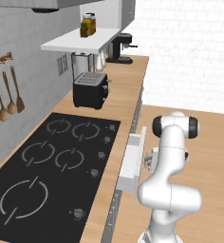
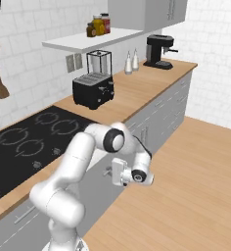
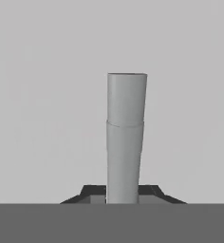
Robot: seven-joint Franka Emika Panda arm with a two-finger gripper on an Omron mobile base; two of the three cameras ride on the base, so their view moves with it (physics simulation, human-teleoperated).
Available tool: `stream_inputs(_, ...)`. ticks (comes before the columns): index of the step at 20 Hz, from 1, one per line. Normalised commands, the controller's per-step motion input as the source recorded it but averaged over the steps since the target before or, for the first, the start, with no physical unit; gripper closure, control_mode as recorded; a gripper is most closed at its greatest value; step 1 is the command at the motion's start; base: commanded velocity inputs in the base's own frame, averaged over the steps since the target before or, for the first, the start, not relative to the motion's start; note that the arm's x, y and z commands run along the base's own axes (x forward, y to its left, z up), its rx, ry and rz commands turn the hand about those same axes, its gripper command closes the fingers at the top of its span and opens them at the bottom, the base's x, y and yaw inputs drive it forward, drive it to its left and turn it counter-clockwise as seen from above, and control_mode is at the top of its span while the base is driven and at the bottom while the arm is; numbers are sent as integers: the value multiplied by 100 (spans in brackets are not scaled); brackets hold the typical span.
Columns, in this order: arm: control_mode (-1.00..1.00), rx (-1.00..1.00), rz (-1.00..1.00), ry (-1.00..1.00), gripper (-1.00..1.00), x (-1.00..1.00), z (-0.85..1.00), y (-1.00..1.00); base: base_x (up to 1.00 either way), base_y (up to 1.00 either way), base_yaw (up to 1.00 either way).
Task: Take a straw from the drawer in front and place it inside the glass cup on the dining counter.
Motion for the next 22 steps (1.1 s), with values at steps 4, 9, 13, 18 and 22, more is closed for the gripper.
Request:
stream_inputs(4, -100, 1, 2, 0, 100, -75, 0, -37, 0, 0, 0)
stream_inputs(9, -100, 0, 1, -3, 100, -59, 1, -36, 0, 0, 0)
stream_inputs(13, -100, 0, 0, -5, 100, -45, 9, -42, 0, 0, 0)
stream_inputs(18, -100, 0, 0, -3, 100, -44, 4, -44, 0, 0, 0)
stream_inputs(22, -100, 0, 0, 0, -100, -34, -1, -19, 0, 0, 0)
